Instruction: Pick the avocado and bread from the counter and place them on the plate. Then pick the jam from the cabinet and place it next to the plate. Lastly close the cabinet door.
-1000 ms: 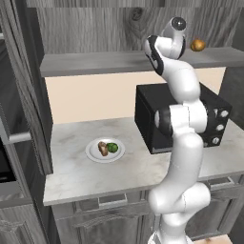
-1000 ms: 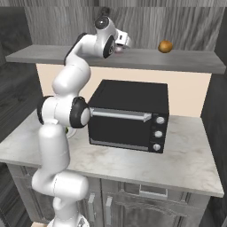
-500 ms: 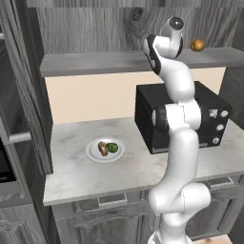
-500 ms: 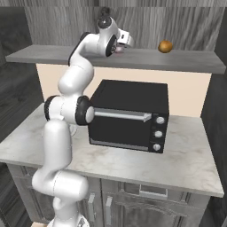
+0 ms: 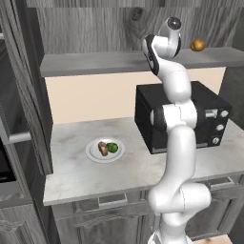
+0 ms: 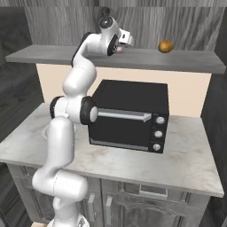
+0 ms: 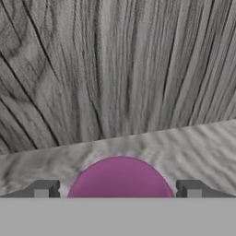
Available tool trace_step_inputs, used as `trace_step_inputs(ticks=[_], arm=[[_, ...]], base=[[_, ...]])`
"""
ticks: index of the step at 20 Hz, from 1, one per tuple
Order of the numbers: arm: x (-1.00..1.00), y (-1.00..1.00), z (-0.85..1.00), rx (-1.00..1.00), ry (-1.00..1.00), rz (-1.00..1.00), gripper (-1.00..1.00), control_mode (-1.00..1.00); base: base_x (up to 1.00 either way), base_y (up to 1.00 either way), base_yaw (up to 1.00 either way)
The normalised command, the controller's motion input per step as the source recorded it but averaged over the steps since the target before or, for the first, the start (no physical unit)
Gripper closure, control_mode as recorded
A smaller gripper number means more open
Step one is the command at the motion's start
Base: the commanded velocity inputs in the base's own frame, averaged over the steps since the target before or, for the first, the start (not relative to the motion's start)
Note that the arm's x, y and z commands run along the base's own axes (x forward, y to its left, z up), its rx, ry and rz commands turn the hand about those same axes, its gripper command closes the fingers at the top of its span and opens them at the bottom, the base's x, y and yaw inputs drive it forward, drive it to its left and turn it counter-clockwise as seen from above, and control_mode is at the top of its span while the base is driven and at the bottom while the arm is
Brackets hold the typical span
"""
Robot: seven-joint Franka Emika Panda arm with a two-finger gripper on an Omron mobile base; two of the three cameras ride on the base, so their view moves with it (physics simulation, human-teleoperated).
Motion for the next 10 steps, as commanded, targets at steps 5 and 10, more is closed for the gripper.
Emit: trace_step_inputs(ticks=[5, 10], arm=[[0.09, 0.0, -0.05, 0.0, 0.0, 0.0, -1.0, -1.0], [0.07, 0.0, -0.07, 0.0, 0.0, 0.0, -1.0, -1.0]], base=[[0.0, 0.0, 0.0], [0.0, 0.0, 0.0]])
